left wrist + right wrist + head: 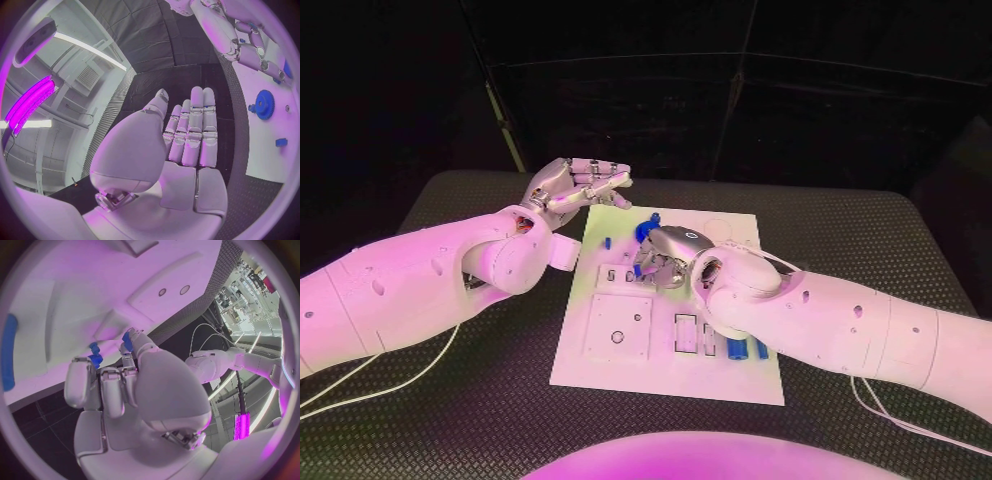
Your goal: Assemble the parts on the task board
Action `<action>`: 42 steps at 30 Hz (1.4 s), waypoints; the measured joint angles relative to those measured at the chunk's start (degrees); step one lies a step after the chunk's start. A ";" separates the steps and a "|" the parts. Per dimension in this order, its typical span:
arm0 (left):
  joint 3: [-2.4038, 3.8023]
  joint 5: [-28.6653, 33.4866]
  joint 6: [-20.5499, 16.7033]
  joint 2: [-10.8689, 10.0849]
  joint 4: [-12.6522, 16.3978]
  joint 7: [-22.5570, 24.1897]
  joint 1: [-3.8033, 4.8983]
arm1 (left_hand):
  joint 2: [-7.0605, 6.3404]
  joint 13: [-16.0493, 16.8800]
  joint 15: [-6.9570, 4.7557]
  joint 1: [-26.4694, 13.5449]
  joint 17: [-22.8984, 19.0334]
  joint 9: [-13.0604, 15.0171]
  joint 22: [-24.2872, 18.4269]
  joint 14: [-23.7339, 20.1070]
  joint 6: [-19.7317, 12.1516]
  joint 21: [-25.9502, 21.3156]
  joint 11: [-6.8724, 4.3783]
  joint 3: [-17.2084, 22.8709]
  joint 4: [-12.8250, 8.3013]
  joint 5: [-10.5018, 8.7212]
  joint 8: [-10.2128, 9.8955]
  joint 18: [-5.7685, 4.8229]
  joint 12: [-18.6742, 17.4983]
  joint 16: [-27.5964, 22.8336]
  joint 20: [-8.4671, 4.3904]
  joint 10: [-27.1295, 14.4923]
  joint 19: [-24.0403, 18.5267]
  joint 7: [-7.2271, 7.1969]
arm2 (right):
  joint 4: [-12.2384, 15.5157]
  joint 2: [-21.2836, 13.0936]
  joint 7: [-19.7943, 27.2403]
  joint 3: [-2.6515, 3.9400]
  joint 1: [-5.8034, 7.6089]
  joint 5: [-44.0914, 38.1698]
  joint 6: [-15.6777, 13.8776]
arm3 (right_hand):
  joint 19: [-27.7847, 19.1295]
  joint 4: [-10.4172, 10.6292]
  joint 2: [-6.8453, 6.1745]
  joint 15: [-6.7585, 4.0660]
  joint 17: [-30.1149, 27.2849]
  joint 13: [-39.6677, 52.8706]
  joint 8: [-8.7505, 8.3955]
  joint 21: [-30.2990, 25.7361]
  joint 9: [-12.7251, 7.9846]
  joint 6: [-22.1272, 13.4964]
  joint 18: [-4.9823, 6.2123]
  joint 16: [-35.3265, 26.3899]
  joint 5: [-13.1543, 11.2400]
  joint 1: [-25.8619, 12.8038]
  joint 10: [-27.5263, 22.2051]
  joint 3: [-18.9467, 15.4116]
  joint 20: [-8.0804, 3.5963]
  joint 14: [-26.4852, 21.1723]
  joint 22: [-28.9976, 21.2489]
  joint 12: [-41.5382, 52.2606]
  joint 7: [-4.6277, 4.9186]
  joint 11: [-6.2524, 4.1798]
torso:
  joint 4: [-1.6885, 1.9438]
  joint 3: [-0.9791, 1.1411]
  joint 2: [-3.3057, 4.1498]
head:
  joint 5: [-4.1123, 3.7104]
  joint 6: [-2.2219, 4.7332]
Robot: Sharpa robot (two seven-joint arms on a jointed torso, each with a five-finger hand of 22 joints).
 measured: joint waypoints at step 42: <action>0.00 0.00 0.17 0.20 -0.34 -0.17 -0.01 | 0.00 0.00 0.00 0.00 0.13 0.00 -0.03 0.00 0.00 0.00 0.00 0.00 0.00 0.00 0.00 0.00 0.00 0.01 0.20 0.00 -0.20 0.00 | -1.91 0.74 0.14 0.25 -0.50 -0.30 1.22 | 0.00 0.16 -0.90 0.00 -0.01 -0.01 0.07 0.00 0.10 -0.08 0.00 -0.02 -0.06 -1.36 0.00 -0.17 0.00 0.00 -0.67 -0.45 -0.09 0.00 | -0.05 0.02 0.00 | -0.16 -1.09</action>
